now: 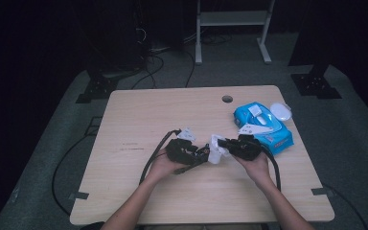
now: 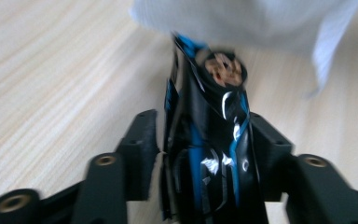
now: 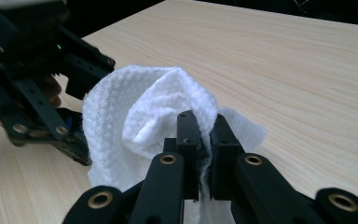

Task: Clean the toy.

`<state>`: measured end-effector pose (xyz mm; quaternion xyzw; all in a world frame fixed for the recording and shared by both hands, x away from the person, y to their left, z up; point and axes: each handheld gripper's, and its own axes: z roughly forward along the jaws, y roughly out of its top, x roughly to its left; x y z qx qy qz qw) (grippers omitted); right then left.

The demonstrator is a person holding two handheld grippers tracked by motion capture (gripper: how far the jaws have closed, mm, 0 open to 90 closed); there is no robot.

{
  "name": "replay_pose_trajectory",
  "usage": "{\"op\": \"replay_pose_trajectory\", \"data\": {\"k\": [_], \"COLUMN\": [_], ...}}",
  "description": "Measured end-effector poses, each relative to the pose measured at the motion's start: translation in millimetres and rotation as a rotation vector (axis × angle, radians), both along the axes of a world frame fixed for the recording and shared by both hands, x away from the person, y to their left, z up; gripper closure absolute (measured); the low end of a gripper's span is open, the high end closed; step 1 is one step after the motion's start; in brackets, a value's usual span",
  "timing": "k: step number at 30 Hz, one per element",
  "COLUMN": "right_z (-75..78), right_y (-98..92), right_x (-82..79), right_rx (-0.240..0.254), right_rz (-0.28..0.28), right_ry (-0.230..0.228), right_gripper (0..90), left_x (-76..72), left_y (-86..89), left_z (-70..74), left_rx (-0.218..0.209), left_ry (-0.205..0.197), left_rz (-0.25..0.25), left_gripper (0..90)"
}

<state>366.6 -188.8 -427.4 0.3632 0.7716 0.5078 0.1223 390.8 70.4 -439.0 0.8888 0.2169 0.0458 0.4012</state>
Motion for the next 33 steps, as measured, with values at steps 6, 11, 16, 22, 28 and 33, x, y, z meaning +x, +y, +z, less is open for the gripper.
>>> {"op": "replay_pose_trajectory", "data": {"k": [6, 11, 16, 22, 28, 33], "right_z": [0.0, -0.8, -0.7, -0.8, -5.0, -5.0], "right_y": [5.1, 14.8, 25.4, 36.9, 39.4, 39.0], "right_x": [0.7, 1.5, 4.7, 6.7, 5.1, -1.4], "right_rx": [-0.002, 0.001, -0.006, -0.042, -0.075, -0.108], "right_rz": [0.014, 0.036, 0.062, 0.087, 0.094, 0.102], "right_ry": [0.001, 0.006, 0.004, -0.001, -0.005, -0.035], "right_gripper": [84.2, 84.2, 84.2, 84.2, 84.2, 84.2], "left_x": [-1.0, 4.9, 9.5, 8.7, 4.3, -2.9], "left_y": [15.5, 32.8, 44.0, 44.4, 42.7, 37.7], "left_z": [11.5, 13.6, 7.4, -2.4, 0.1, 3.4], "left_rx": [-0.13, -0.18, -0.184, -0.201, -0.183, -0.153], "left_ry": [0.055, 0.114, 0.16, 0.176, 0.134, 0.081], "left_rz": [0.009, 0.043, 0.086, 0.103, 0.104, 0.093], "left_gripper": [41.3, 37.5, 36.3, 35.6, 36.8, 37.1]}}
